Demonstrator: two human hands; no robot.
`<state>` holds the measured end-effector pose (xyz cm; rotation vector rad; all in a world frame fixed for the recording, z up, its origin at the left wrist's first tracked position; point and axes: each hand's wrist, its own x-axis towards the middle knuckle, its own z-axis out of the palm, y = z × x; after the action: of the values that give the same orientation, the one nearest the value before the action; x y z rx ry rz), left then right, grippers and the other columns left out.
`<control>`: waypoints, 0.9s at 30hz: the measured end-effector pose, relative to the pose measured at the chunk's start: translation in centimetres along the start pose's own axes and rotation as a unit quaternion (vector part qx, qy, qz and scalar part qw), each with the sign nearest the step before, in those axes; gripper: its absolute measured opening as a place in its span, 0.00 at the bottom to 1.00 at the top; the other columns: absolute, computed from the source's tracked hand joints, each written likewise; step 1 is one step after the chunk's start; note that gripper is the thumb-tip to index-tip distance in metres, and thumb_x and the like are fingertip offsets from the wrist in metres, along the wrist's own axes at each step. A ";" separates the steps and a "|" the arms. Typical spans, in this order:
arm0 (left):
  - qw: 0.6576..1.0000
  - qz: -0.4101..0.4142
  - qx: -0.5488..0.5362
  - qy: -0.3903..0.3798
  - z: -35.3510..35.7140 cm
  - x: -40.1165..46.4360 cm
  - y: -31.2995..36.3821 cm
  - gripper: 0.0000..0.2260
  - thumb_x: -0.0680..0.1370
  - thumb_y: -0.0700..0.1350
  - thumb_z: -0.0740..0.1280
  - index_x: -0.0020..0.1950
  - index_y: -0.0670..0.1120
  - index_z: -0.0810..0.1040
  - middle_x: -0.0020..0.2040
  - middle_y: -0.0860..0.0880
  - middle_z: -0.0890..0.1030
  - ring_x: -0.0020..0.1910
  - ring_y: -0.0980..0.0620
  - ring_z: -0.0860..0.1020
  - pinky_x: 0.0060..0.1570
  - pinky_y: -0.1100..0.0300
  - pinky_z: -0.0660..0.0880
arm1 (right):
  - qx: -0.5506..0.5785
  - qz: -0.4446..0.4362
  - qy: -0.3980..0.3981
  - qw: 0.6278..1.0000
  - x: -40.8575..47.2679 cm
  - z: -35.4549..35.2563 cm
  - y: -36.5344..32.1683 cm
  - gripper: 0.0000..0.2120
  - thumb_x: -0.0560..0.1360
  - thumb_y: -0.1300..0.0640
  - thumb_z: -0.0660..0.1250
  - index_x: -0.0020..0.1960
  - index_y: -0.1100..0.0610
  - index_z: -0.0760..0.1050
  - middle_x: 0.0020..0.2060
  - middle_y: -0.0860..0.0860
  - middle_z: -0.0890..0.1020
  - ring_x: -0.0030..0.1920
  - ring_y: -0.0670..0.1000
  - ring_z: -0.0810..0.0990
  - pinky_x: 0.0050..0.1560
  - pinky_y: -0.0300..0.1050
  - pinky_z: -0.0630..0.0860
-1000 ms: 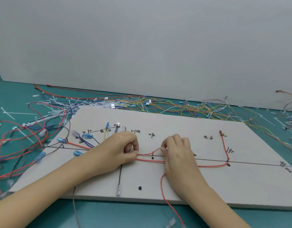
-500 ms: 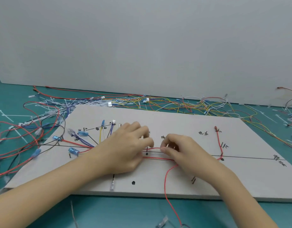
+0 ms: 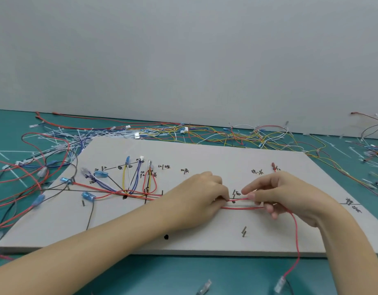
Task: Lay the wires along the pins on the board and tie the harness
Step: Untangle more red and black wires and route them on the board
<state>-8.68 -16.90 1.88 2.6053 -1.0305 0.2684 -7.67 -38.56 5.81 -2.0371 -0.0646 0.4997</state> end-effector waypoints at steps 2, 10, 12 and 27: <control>1.000 -0.004 -0.015 0.003 0.3 0.0 0.1 0.10 0.82 0.44 0.60 0.57 0.47 0.81 0.49 0.49 0.77 0.50 0.50 0.72 0.52 0.56 0.69 | -0.028 0.012 0.008 1.000 -0.2 -0.7 0.1 0.05 0.73 0.67 0.70 0.46 0.62 0.83 0.23 0.50 0.75 0.22 0.46 0.70 0.20 0.36 0.67; 1.000 0.013 0.019 0.006 1.2 0.0 1.1 0.12 0.79 0.44 0.58 0.52 0.44 0.80 0.46 0.49 0.72 0.46 0.49 0.70 0.44 0.51 0.72 | -0.136 0.057 0.157 0.977 0.4 -2.9 0.9 0.05 0.72 0.65 0.72 0.38 0.59 0.84 0.25 0.49 0.79 0.31 0.50 0.68 0.29 0.40 0.64; 1.000 0.009 0.013 0.013 1.1 0.4 1.2 0.11 0.80 0.47 0.59 0.50 0.44 0.80 0.45 0.49 0.72 0.45 0.50 0.71 0.44 0.51 0.73 | -0.133 0.070 0.184 0.971 0.3 -3.6 1.1 0.05 0.72 0.65 0.72 0.38 0.60 0.83 0.23 0.47 0.79 0.30 0.49 0.68 0.30 0.40 0.63; 0.998 0.003 0.030 0.056 1.7 1.7 1.6 0.11 0.82 0.47 0.59 0.56 0.50 0.81 0.49 0.52 0.78 0.53 0.49 0.67 0.49 0.56 0.62 | -0.179 0.156 0.230 0.944 1.9 -3.6 1.5 0.07 0.70 0.72 0.61 0.39 0.63 0.76 0.30 0.62 0.82 0.26 0.52 0.65 0.29 0.38 0.62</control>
<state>-8.45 -19.67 1.17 2.6066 -1.0056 0.4472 -4.82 -41.87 5.43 -2.4903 0.4899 0.1967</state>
